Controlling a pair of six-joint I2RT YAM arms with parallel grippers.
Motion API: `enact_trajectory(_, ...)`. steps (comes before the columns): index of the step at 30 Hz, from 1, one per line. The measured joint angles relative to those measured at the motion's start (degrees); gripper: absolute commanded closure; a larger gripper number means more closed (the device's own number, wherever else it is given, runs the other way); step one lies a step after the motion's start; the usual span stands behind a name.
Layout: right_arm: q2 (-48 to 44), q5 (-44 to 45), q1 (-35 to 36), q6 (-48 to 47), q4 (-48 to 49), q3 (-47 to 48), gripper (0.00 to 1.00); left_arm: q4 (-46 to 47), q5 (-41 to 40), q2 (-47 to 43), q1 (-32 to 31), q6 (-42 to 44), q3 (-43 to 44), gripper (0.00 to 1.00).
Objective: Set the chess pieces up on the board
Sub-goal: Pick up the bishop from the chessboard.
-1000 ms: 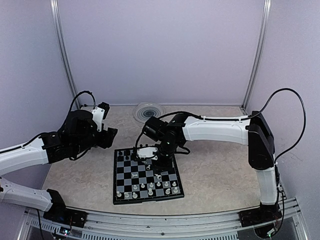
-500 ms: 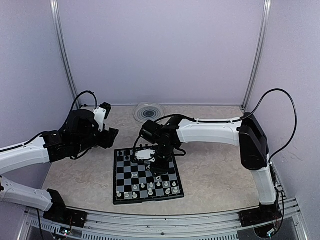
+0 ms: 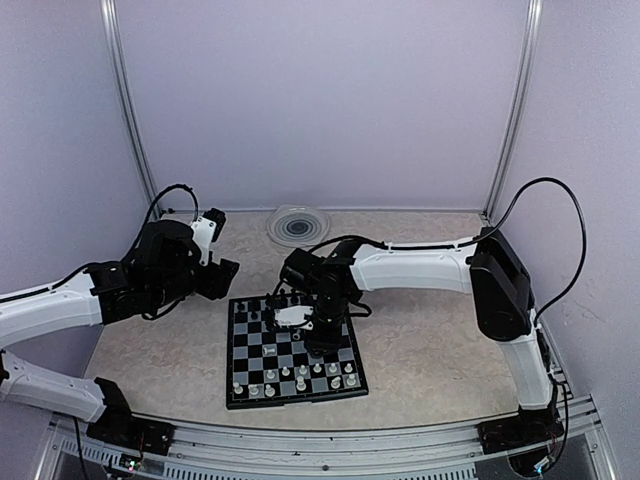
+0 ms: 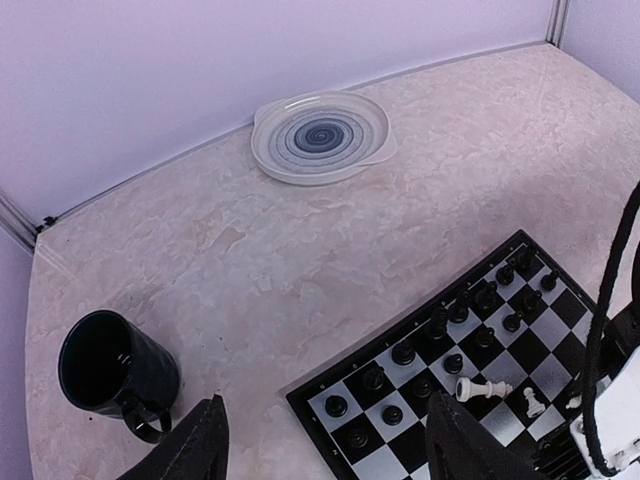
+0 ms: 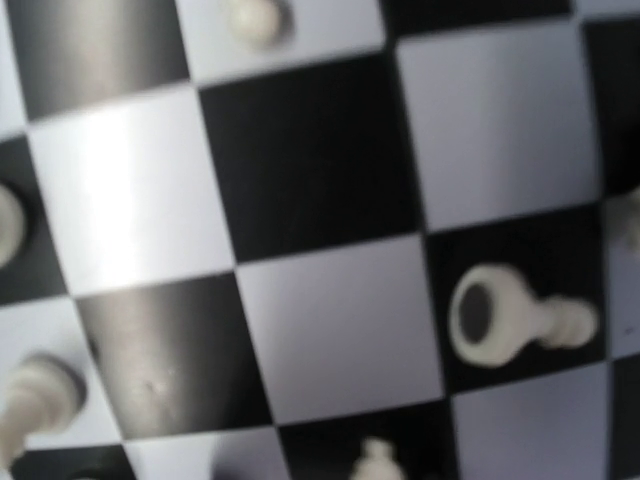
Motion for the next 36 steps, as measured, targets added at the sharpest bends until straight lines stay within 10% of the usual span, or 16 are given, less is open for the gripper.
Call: enact_trajectory(36, -3.5, 1.5, -2.1, -1.0, 3.1, -6.2, 0.93, -0.9, 2.8, 1.9, 0.1, -0.4, 0.9, 0.34)
